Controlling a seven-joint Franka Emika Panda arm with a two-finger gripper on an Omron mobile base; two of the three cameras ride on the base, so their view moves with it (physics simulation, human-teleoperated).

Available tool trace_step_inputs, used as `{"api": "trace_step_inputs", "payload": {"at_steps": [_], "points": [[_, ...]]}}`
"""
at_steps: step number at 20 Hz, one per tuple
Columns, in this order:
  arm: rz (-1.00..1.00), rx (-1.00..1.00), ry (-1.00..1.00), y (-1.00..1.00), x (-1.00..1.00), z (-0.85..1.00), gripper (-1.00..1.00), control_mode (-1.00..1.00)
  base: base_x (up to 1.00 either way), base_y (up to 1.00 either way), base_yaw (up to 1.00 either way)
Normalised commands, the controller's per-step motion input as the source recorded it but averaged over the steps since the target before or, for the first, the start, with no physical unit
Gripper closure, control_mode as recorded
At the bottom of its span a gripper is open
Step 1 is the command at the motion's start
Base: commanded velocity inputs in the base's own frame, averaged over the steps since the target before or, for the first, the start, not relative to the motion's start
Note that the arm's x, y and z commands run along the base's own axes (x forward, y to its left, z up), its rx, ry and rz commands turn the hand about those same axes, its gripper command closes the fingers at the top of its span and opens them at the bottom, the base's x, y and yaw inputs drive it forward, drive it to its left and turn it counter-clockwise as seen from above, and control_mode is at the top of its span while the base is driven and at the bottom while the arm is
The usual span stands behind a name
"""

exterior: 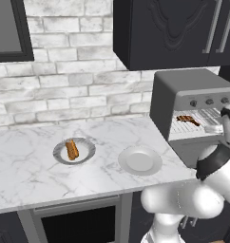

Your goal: Open the toaster oven door. Place the hotdog bun on the top rack in the toaster oven and place the chicken drumstick on the bottom rack.

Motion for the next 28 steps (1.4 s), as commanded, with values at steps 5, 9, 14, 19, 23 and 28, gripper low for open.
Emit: {"api": "trace_step_inputs", "payload": {"at_steps": [5,9,14,19,23,28], "points": [[0.13,0.10,-0.12,-0.13,-0.05,0.07,-1.00,-1.00,0.00,0.00,0.00],[0.02,0.11,-0.08,0.00,0.02,0.00,-1.00,-1.00,0.00,0.00,0.00],[0.00,0.12,-0.11,0.00,0.00,0.00,-1.00,-1.00,0.00,0.00,0.00],[-0.05,0.10,-0.15,0.04,0.18,0.00,-1.00,-1.00,0.00,0.00,0.00],[-0.02,0.03,-0.14,0.16,0.58,-0.02,-1.00,-1.00,0.00,0.00,0.00],[-0.02,0.01,-0.05,0.03,0.39,-0.04,-1.00,-1.00,0.00,0.00,0.00]]}}
